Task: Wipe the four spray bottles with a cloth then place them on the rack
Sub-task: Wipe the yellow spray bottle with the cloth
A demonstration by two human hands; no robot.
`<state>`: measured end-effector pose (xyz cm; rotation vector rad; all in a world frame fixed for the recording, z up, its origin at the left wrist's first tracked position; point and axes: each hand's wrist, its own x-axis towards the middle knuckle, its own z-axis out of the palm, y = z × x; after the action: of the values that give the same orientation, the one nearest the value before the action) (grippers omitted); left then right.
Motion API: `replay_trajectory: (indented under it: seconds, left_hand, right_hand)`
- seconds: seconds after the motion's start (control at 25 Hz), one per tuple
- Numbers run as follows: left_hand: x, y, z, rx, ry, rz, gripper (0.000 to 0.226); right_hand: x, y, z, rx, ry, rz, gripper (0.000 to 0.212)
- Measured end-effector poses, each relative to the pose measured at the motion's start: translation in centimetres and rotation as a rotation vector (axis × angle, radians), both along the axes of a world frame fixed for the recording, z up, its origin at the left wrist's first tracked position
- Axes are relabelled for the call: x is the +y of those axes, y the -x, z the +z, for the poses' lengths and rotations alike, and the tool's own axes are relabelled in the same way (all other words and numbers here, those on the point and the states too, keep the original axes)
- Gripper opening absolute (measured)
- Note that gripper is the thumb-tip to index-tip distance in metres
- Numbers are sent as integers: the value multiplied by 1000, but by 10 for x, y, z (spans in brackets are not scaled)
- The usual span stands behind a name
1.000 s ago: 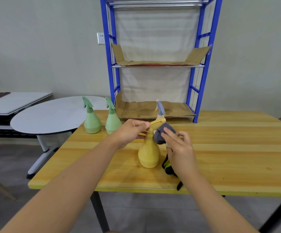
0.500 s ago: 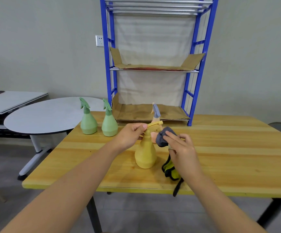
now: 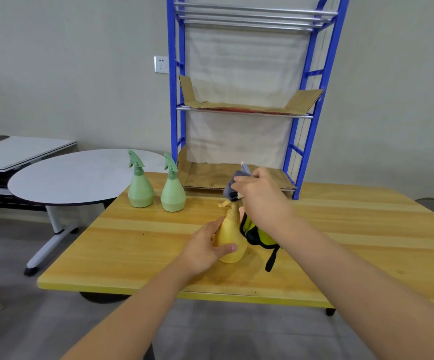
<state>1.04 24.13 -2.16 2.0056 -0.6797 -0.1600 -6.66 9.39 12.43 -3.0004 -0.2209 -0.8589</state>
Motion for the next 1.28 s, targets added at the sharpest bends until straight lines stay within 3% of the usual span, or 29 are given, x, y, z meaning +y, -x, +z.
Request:
replay_trajectory:
  seconds: [0.16, 0.36, 0.44, 0.56, 0.76, 0.88, 1.28]
  left_hand:
    - [0, -4, -5, -36, -27, -2, 93]
    - [0, -5, -7, -54, -6, -9, 88]
    - [0, -5, -8, -52, -14, -5, 90]
    - [-1, -6, -7, -44, -16, -6, 97]
    - [-1, -5, -7, -28, -9, 14, 90]
    - [2, -1, -5, -11, -4, 32, 95]
    - [6, 16, 21, 111, -37, -16, 72]
  right_hand:
    - [20, 4, -10, 35, 46, 98, 31]
    - [-22, 4, 2, -38, 13, -39, 33]
    - [-13, 3, -9, -84, -2, 34, 39]
    - [-6, 3, -27, -101, 76, 130, 32]
    - [-40, 15, -30, -286, -116, -39, 43]
    - [-44, 27, -50, -341, -208, 10, 46]
    - [-21, 41, -120, -158, -468, 35, 53]
